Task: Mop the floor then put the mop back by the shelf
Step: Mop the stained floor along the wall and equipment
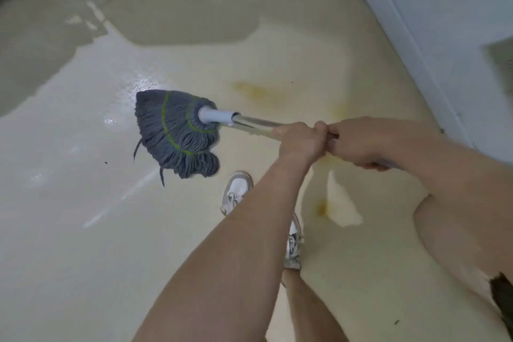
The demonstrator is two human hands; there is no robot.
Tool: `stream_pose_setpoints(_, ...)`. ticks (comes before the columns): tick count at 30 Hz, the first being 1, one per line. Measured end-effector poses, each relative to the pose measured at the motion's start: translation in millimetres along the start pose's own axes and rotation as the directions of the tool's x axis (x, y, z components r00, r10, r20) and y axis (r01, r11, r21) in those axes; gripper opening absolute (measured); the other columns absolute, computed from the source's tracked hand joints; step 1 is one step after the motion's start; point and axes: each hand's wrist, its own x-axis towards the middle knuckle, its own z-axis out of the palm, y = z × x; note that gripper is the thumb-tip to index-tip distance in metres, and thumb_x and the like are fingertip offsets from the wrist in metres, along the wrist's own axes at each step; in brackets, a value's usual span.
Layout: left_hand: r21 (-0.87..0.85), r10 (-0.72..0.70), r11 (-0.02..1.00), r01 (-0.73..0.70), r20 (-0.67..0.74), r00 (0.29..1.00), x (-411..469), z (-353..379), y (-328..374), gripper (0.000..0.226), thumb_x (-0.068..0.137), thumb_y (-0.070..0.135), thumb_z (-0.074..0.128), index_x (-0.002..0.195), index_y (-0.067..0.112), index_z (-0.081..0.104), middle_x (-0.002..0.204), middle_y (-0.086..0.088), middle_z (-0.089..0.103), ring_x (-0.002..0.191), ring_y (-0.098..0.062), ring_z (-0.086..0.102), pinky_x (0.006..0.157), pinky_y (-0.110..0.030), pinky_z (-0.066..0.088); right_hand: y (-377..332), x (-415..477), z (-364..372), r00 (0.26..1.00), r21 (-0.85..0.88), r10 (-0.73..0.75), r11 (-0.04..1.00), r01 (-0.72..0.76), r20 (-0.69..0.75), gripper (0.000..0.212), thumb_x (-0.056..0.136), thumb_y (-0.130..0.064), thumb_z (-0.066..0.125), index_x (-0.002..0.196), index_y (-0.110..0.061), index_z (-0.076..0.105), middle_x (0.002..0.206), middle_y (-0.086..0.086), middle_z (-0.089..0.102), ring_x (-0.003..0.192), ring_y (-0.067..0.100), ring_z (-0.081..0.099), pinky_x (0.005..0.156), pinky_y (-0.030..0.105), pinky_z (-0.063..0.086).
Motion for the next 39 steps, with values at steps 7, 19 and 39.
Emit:
stream_pose_setpoints(7, -0.194, -0.060, 0.979, 0.061, 0.009, 0.998, -6, 32, 15, 0.084, 0.086, 0.028, 0.055, 0.148, -0.004, 0.008, 0.121, -0.023, 0.062, 0.108, -0.036, 0.063, 0.091, -0.046, 0.055, 20, -10, -2, 0.997, 0.164, 0.064, 0.985, -0.055, -0.048, 0.020, 0.088, -0.017, 0.040, 0.101, -0.017, 0.054, 0.076, 0.011, 0.063, 0.047, 0.025, 0.057, 0.044, 0.023, 0.044)
stream_pose_setpoints(19, 0.087, -0.050, 0.993, 0.080, -0.303, 0.952, 58, 28, 0, 0.049, 0.092, 0.027, 0.047, 0.130, -0.002, 0.034, 0.100, -0.020, 0.062, 0.075, -0.033, 0.062, 0.064, -0.036, 0.053, 35, 58, 32, 0.977, 0.158, -0.207, 0.964, 0.214, -0.055, 0.028, 0.098, -0.020, 0.039, 0.123, -0.009, 0.046, 0.109, 0.012, 0.061, 0.072, 0.027, 0.050, 0.052, 0.032, 0.041)
stream_pose_setpoints(39, -0.089, -0.123, 0.989, 0.117, -0.063, 0.990, 2, 257, 26, 0.059, 0.085, 0.002, 0.050, 0.139, 0.000, 0.025, 0.112, -0.012, 0.044, 0.098, -0.027, 0.049, 0.068, -0.030, 0.048, 247, 21, 37, 0.995, 0.448, -0.070, 0.894, 0.031, 0.071, 0.024, 0.100, -0.018, 0.037, 0.111, -0.001, 0.050, 0.062, 0.005, 0.057, 0.046, 0.015, 0.050, 0.040, 0.024, 0.035)
